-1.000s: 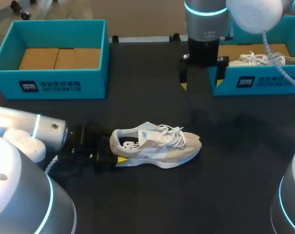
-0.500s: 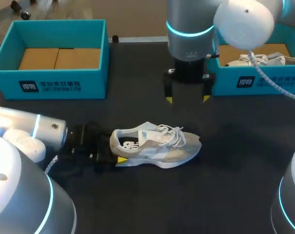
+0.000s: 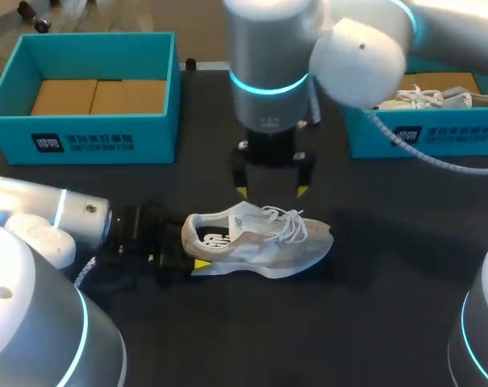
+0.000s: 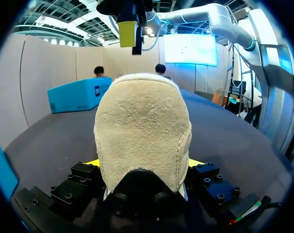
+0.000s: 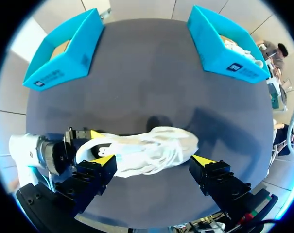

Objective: Take the shoe out of the shoebox, open the shoe tongue, remove and reinsert the insole, then place the shoe into the shoebox

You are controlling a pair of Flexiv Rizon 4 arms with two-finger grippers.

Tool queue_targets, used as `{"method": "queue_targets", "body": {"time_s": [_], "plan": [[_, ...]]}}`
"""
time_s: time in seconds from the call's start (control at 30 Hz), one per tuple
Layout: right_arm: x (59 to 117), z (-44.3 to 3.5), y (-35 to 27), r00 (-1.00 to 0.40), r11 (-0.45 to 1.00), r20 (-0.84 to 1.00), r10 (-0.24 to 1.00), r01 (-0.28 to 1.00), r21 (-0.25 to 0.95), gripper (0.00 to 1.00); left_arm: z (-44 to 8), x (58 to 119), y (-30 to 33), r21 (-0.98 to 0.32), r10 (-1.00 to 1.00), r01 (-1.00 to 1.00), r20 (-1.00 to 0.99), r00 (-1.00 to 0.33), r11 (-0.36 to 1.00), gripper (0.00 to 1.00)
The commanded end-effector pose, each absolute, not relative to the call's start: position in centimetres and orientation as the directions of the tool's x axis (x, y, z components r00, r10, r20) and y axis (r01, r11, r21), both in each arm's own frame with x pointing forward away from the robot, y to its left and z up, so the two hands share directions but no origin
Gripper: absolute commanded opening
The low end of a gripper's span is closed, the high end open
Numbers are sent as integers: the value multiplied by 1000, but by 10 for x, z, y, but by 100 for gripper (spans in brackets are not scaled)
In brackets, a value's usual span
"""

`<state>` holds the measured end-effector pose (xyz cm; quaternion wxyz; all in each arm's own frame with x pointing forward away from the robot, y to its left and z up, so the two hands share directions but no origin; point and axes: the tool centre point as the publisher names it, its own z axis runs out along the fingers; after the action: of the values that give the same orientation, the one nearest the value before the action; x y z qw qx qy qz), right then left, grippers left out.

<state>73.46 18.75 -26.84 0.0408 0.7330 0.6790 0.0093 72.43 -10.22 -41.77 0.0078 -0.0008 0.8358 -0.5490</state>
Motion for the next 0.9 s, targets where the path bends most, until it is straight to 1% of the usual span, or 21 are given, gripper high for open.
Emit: {"method": "queue_targets", "body": {"time_s": [0.03, 0.23, 0.43, 0.63, 0.9], "plan": [[727, -279, 207, 98, -93, -65, 993, 993, 78, 100, -418, 725, -102, -916, -10, 6, -11, -1000, 402, 0], [719, -284, 225, 141, -134, -135, 981, 989, 61, 100, -418, 725, -102, -916, -10, 6, -11, -1000, 402, 0], [719, -290, 230, 155, -151, -157, 975, 988, 41, 100, -418, 725, -102, -916, -10, 6, -11, -1000, 402, 0], [717, -297, 235, 134, -127, -224, 965, 991, 42, 100, -418, 725, -102, -916, -10, 6, -11, -1000, 402, 0], [718, -307, 240, 116, -106, -247, 962, 993, 53, 100, -418, 725, -102, -916, -10, 6, -11, -1000, 402, 0]]}}
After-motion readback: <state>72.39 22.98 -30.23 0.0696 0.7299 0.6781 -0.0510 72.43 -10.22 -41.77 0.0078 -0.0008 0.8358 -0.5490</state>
